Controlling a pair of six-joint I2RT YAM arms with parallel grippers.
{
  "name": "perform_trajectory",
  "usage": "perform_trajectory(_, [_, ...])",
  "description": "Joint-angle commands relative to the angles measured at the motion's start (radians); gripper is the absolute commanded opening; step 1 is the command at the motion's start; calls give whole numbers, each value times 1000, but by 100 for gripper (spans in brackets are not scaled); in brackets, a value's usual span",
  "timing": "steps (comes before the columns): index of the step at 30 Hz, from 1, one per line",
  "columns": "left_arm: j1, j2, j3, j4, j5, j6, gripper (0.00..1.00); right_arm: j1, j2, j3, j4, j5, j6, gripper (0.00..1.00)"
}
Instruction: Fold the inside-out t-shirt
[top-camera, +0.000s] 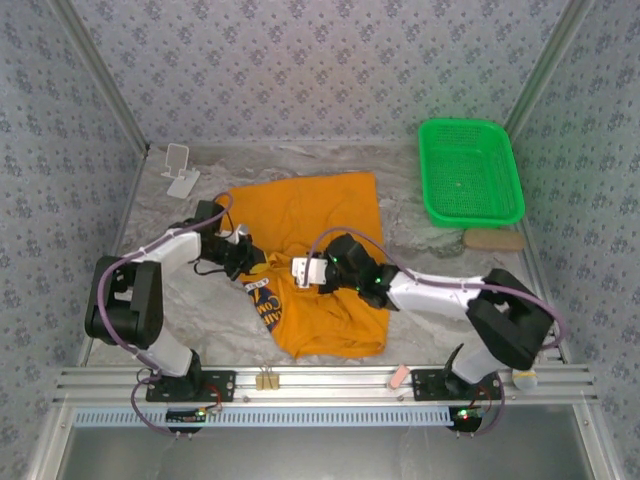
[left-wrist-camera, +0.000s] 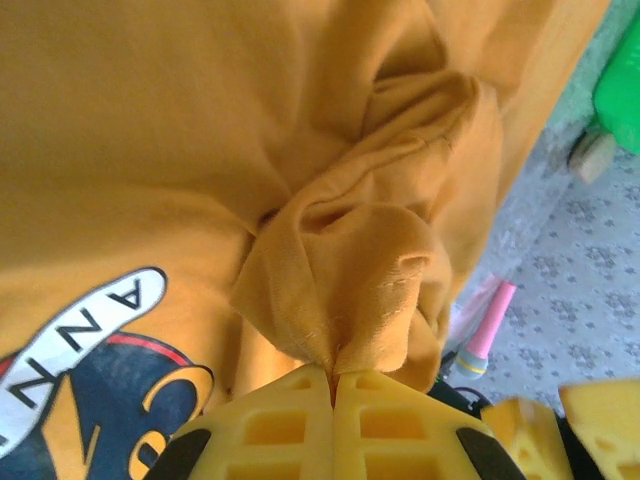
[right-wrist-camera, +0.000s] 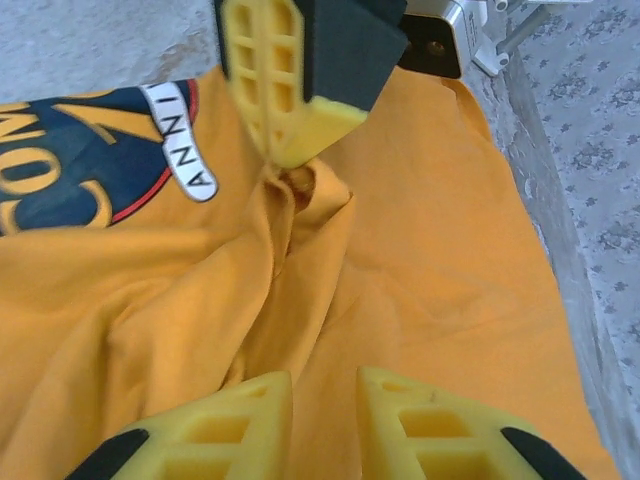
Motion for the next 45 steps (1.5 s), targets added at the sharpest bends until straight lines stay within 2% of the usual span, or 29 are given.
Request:
perform_trajectory(1, [-3,-68,-10,35,108,-32,0,-18,98,94,-67,-98,-27,26])
perform_trajectory(8, [-15,-114,18,63,154,-93,0,13,260,160,-77,17,-167,27])
perform_trajectory(9, [-23,-114,25,64,156,-93,0,17,272,161,-77,17,-172,31])
perform_trajectory(16, [-76,-98,70,81,195,-125,0,16,293,137,2,-9,-63,37])
perform_trajectory(23, [-86,-100,88,100,226,-151,0,-53,231,82,105,-147,68,36])
perform_trajectory(25, [-86,-102,93,96,234,-152,0,-79,202,60,121,-226,108,35])
perform_trajectory(29, [-87,-107,83,91,230,-146,0,-101,154,39,116,-332,126,20])
perform_trajectory(30, [-87,-99,84,84,231,-140,0,-100,146,36,117,-347,124,18])
perform_trajectory(36, [-94,-85,66,95,228,-143,0,-89,137,70,74,-422,122,30])
perform_trajectory(41, [-96,-95,64,94,226,-143,0,-74,163,81,84,-385,141,30])
perform_trajectory(43, [-95,-95,64,83,230,-133,0,-74,170,63,128,-361,146,25])
perform_trajectory(45, [-95,-95,71,56,226,-114,0,-76,172,60,141,-357,147,13])
